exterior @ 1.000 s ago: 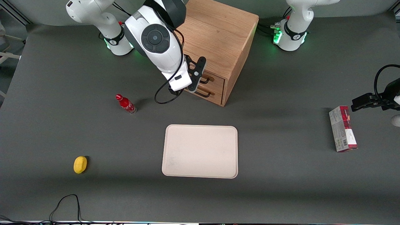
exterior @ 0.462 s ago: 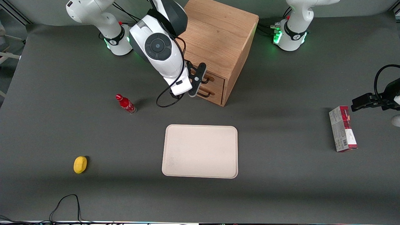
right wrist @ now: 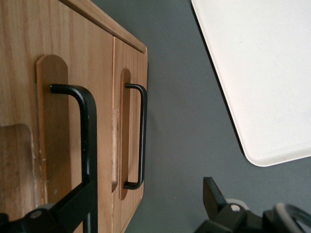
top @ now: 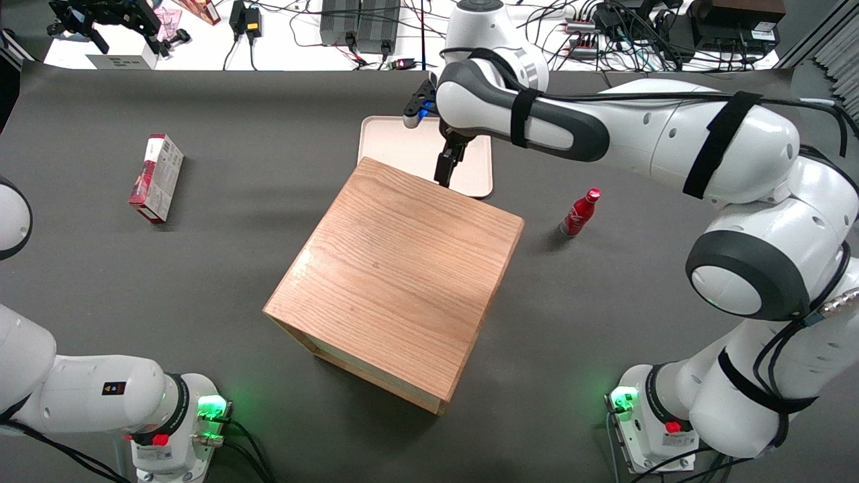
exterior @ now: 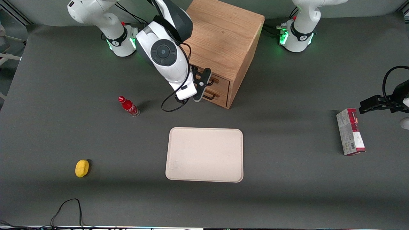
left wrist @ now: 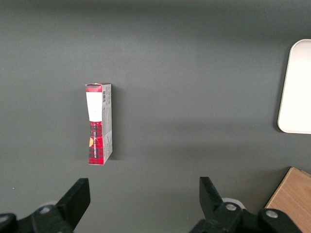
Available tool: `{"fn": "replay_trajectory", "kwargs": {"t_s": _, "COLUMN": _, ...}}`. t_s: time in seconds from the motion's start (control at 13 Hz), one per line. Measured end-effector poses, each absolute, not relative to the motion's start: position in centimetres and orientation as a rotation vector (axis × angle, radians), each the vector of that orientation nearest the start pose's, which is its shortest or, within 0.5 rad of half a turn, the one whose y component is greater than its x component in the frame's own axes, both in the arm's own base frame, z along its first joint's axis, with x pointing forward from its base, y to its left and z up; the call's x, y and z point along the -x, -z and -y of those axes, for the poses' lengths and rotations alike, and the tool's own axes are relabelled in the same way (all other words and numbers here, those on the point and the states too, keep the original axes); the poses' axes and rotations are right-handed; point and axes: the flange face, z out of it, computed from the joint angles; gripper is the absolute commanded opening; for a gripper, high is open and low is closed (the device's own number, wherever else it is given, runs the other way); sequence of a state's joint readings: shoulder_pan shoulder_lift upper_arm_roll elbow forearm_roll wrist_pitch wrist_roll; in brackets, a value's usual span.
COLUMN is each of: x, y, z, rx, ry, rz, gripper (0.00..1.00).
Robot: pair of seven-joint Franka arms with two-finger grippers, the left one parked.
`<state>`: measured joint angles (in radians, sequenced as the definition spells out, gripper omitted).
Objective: Open upper drawer
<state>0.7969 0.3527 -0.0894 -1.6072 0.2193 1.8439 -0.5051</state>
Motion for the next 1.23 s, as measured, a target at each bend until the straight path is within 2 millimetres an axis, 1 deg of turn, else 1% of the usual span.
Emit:
{"fn": "replay_trajectory", "kwargs": {"t_s": 0.31, "x": -47.7, "y": -41.7, "z": -44.0, "rx": 2.494, "ry": -0.194, "rz": 1.614, "gripper": 1.00}}
{"fn": "replay_trajectory", "kwargs": {"t_s": 0.54, "x": -47.6, "y": -42.6, "z": -44.0, "rx": 2.490, "ry": -0.178, "rz": 1.616, "gripper": 1.00}}
{"fn": "replay_trajectory", "kwargs": {"t_s": 0.69, "x": -47.4, "y": -42.9, "z": -44.0, "rx": 2.487, "ry": -0.175, "rz": 1.619, "gripper": 1.00}}
{"fn": "replay_trajectory", "kwargs": {"t_s": 0.92, "x": -47.2, "y": -42.4, "z": -44.3, "rx": 2.478, "ry": -0.185, "rz": 1.633, "gripper": 1.00}}
{"fn": "replay_trajectory", "kwargs": {"t_s": 1.23, "x": -47.2, "y": -41.1, "z": -44.6, "rx": 2.474, "ry": -0.207, "rz": 1.643, "gripper": 1.00}}
